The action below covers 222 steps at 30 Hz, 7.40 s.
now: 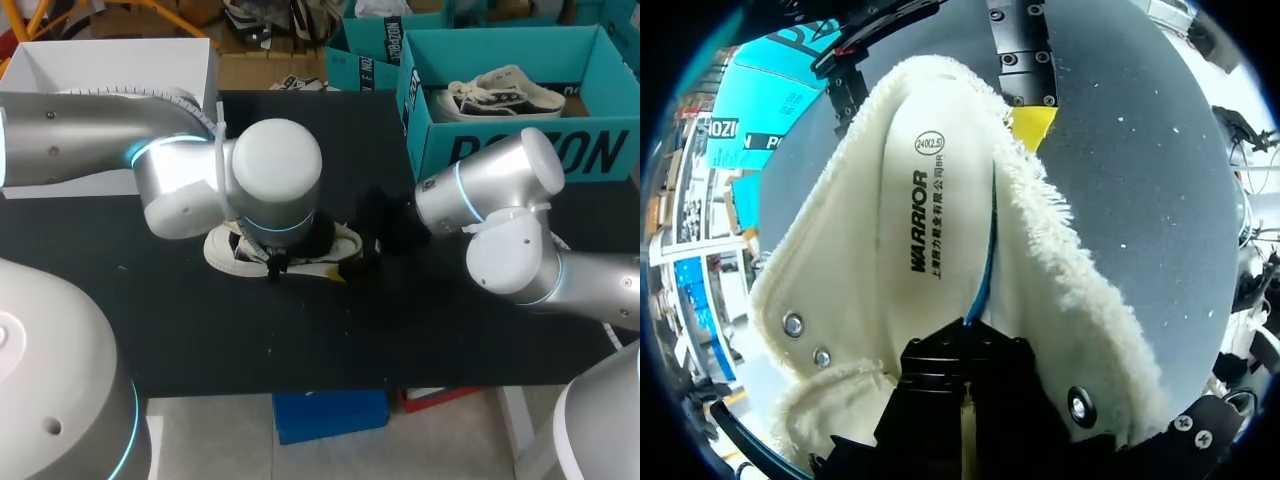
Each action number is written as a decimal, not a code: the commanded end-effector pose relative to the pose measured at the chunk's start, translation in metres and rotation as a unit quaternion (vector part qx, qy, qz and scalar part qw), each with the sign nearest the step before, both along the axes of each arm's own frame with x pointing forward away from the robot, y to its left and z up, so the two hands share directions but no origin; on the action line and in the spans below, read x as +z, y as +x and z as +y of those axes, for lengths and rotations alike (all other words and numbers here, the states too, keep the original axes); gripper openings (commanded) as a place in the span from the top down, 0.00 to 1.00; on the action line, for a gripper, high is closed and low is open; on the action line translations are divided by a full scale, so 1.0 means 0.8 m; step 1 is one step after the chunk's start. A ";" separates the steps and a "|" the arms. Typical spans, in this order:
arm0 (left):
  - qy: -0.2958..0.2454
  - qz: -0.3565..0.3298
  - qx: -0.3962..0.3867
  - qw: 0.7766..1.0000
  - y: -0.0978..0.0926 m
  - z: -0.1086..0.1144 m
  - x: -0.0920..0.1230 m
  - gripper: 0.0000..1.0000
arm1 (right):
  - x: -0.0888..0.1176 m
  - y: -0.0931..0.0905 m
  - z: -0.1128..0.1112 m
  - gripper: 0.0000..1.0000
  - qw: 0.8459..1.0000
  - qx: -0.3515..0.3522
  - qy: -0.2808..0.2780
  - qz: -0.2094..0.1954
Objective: Take the shoe out of the shoebox, open the shoe tongue, remove and reinsert the insole, then place the shoe into the shoebox
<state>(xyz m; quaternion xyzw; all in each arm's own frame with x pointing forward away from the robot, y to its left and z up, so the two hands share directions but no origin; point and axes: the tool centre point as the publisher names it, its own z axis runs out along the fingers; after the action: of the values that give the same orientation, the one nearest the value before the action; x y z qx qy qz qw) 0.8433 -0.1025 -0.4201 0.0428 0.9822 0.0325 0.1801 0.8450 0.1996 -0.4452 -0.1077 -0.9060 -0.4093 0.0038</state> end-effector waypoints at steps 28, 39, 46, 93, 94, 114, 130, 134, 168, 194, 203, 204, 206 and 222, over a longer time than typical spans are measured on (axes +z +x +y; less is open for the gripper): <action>-0.106 0.133 -0.069 0.983 -0.031 -0.018 0.047 1.00 | -0.002 -0.001 -0.004 1.00 1.000 -0.001 -0.001 0.000; -0.125 0.151 -0.078 0.977 -0.026 -0.020 0.060 1.00 | -0.002 -0.001 -0.004 1.00 1.000 -0.001 -0.001 0.000; -0.129 0.160 -0.084 0.975 -0.022 -0.020 0.072 1.00 | -0.002 -0.001 -0.004 1.00 1.000 -0.001 -0.001 0.000; -0.055 0.342 -0.109 0.932 -0.011 -0.051 0.090 1.00 | -0.002 -0.001 -0.004 1.00 1.000 -0.001 -0.001 0.000; -0.055 0.342 -0.109 0.932 -0.011 -0.051 0.090 1.00 | -0.002 -0.001 -0.004 1.00 1.000 -0.001 -0.001 0.000; -0.077 0.346 -0.114 0.928 -0.011 -0.044 0.081 1.00 | -0.002 -0.001 -0.004 1.00 1.000 -0.001 -0.001 0.000; -0.086 0.368 -0.104 0.920 -0.023 -0.032 0.050 1.00 | -0.002 -0.001 -0.004 1.00 1.000 -0.001 -0.001 0.000; -0.086 0.373 -0.105 0.918 -0.032 -0.031 0.044 1.00 | -0.002 -0.001 -0.004 1.00 1.000 -0.001 -0.001 0.000; -0.070 0.385 -0.086 0.916 -0.049 -0.035 0.005 1.00 | -0.002 -0.001 -0.004 1.00 1.000 -0.001 -0.001 0.000; -0.035 0.249 -0.032 0.967 -0.037 -0.028 -0.022 0.66 | -0.002 -0.001 -0.004 1.00 1.000 -0.001 -0.001 0.000; -0.007 0.144 -0.033 0.989 -0.031 -0.018 -0.044 0.70 | -0.002 -0.001 -0.004 1.00 1.000 -0.001 -0.001 0.000; -0.004 0.138 -0.035 0.990 -0.029 -0.017 -0.046 0.71 | -0.002 -0.001 -0.004 1.00 1.000 -0.001 -0.001 0.000; -0.002 0.125 -0.035 0.992 -0.024 -0.013 -0.052 0.71 | -0.002 -0.001 -0.004 1.00 1.000 -0.001 -0.001 0.000; -0.012 0.047 -0.056 0.997 0.023 -0.006 -0.104 0.70 | -0.002 -0.001 -0.004 1.00 1.000 -0.001 -0.001 0.000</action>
<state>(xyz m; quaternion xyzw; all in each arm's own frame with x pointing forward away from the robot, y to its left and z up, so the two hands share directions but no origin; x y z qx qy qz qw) 0.8444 -0.1182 -0.4247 0.0943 0.9902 0.0140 0.1019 0.8436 0.1985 -0.4460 -0.1071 -0.9060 -0.4094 0.0038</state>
